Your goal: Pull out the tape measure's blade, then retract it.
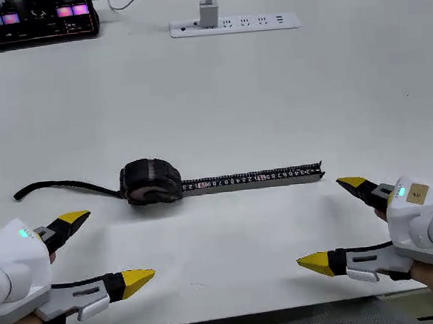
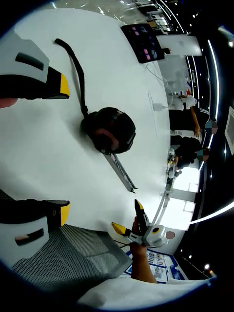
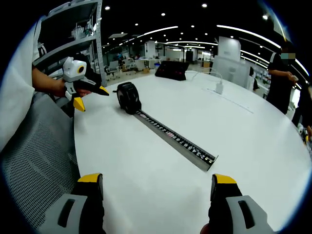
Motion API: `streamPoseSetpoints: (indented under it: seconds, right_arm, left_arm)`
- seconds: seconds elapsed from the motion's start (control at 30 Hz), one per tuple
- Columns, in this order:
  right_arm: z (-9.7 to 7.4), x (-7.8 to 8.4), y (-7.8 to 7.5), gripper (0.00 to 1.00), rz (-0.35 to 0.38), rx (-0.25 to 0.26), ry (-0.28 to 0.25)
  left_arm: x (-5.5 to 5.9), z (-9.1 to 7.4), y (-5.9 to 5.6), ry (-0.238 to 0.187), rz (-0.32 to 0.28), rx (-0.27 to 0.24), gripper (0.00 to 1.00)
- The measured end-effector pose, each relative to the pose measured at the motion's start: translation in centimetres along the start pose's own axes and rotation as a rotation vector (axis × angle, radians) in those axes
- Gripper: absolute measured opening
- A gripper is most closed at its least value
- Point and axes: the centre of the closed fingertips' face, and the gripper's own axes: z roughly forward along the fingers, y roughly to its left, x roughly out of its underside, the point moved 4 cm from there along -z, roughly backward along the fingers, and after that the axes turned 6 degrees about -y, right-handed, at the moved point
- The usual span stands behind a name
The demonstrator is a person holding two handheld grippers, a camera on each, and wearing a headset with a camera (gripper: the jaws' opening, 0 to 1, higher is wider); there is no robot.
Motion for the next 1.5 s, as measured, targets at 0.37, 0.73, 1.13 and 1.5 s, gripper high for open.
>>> streamPoseSetpoints:
  seconds: [0.37,0.73,1.13,1.5]
  right_arm:
    - [0.12,0.03,0.21,0.91,0.005,-0.009,0.0]
    - [0.12,-0.02,0.2,0.91,0.006,-0.01,0.0]
    - [0.11,-0.15,0.3,0.91,0.0,-0.012,0.001]
    - [0.0,-0.39,0.04,0.91,-0.008,-0.013,0.0]
  left_arm:
    - [-0.05,-0.01,0.0,-0.003,-0.008,-0.001,0.83]
    - [0.03,-0.07,0.01,-0.002,-0.012,-0.002,0.83]
    - [-0.09,-0.19,0.17,-0.009,-0.016,-0.009,0.83]
    - [-0.22,-0.16,0.22,-0.011,-0.019,0.006,0.83]
